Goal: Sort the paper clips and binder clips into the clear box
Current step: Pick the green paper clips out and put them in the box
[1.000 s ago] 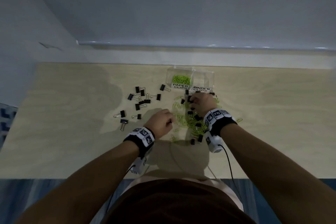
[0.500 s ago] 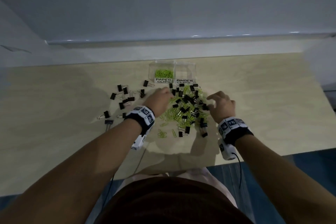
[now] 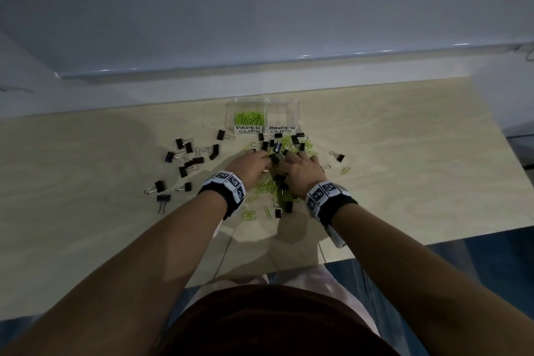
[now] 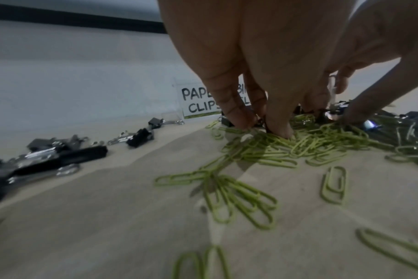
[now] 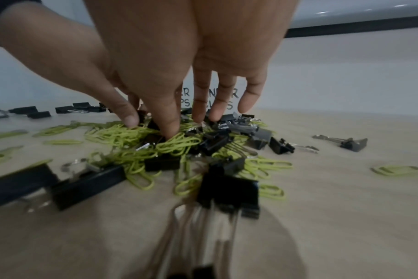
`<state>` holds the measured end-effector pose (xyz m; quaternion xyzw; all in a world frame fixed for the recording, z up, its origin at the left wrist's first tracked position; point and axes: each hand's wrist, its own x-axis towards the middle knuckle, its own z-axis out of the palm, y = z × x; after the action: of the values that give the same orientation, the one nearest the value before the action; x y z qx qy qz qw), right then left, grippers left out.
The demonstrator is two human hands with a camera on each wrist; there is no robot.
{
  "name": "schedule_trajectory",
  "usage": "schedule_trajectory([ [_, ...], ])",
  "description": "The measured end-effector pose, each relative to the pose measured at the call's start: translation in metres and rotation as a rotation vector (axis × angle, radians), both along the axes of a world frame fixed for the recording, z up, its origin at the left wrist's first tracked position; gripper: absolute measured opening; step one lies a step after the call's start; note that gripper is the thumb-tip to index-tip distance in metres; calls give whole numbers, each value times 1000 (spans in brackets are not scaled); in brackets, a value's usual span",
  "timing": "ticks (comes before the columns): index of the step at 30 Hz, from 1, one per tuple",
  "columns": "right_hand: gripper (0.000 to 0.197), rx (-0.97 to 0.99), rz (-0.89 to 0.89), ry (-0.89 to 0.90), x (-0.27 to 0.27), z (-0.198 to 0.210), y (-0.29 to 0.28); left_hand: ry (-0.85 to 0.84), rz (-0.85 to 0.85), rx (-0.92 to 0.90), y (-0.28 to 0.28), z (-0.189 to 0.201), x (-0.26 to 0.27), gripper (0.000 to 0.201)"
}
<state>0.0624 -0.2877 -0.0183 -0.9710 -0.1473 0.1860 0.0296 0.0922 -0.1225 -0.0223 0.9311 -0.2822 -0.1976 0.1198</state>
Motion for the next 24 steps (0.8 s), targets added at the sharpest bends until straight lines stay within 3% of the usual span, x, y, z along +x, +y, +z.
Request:
schedule_trajectory([
  [5, 35, 128, -69, 10, 0, -2, -11, 113, 283, -187, 18, -6, -7, 21],
  [9, 11, 359, -314, -101, -1, 1, -33, -19, 483, -274, 41, -3, -9, 19],
  [12, 12, 427, -478, -127, 0, 5, -66, -143, 566, -207, 62, -4, -6, 27],
  [15, 11, 434, -568, -156, 2, 7, -97, -151, 487, -169, 58, 4, -15, 34],
  [21, 10, 601, -772, -12, 0, -3, -112, 169, -24, -166, -6, 10, -67, 33],
  [24, 5, 631, -850, 1, -3, -10, -111, 212, -138, -89, -22, -4, -78, 35],
])
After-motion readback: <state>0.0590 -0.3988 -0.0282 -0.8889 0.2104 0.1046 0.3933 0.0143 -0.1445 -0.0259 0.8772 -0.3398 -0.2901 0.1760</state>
